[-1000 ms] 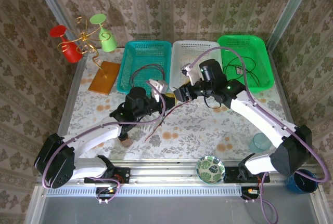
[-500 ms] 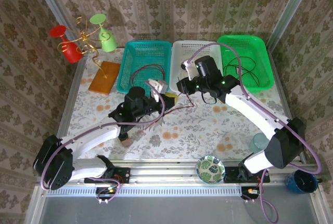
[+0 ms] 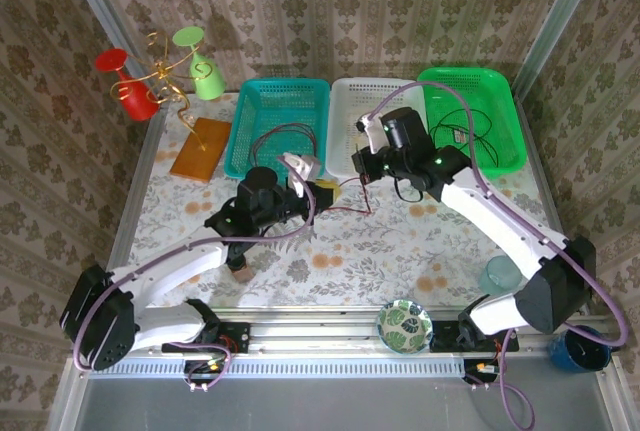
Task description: Untangle the cables
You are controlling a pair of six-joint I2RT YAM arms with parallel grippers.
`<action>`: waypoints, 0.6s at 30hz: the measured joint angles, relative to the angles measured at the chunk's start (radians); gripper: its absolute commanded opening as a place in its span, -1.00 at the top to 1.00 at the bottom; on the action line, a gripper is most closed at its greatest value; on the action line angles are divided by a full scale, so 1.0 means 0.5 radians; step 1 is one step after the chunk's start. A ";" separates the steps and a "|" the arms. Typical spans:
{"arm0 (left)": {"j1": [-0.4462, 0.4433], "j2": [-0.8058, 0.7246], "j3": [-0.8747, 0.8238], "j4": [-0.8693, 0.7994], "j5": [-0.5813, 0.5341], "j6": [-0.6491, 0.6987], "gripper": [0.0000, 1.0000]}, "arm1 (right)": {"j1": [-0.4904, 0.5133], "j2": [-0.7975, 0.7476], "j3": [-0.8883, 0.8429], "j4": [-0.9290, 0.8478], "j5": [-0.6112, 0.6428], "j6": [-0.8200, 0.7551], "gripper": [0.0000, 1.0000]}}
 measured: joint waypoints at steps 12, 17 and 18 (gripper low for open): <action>0.004 -0.222 0.105 -0.434 -0.315 0.194 1.00 | -0.082 -0.413 -0.219 -0.009 0.155 0.036 1.00; 0.042 -0.330 0.131 -0.615 -0.470 0.238 1.00 | -0.143 -0.489 -0.291 -0.008 0.208 0.053 1.00; 0.049 -0.352 0.134 -0.645 -0.499 0.246 1.00 | -0.161 -0.509 -0.308 -0.008 0.216 0.062 1.00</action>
